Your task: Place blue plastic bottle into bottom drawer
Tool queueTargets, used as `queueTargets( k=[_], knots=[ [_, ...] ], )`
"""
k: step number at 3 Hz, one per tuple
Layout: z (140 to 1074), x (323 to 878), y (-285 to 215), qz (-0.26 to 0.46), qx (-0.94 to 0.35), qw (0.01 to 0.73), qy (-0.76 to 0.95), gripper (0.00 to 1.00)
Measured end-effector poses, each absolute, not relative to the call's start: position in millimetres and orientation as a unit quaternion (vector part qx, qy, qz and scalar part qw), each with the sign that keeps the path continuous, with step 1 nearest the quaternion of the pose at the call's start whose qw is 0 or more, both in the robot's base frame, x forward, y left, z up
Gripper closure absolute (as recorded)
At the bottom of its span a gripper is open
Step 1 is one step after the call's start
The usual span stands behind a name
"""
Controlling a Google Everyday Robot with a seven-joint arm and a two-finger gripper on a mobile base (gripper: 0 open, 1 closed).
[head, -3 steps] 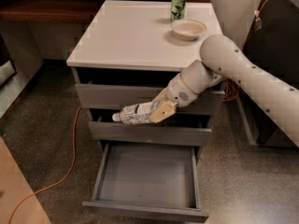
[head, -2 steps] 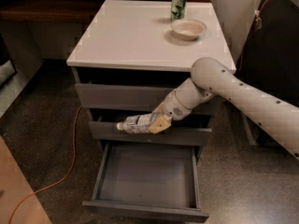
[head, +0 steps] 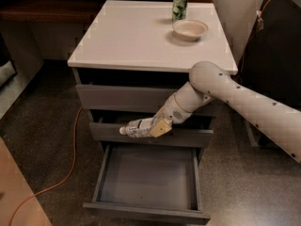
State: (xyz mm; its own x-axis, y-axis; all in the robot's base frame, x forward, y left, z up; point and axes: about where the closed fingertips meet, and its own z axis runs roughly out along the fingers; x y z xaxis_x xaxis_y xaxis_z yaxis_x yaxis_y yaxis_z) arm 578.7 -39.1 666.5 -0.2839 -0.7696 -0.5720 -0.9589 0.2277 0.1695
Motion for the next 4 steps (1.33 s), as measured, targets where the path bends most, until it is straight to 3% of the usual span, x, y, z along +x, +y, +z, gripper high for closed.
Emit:
queueTargets(
  k=[4],
  knots=[
    [532.6,581.7,-64.9,0.184,-0.571,0.136,0.788,1.0]
  ],
)
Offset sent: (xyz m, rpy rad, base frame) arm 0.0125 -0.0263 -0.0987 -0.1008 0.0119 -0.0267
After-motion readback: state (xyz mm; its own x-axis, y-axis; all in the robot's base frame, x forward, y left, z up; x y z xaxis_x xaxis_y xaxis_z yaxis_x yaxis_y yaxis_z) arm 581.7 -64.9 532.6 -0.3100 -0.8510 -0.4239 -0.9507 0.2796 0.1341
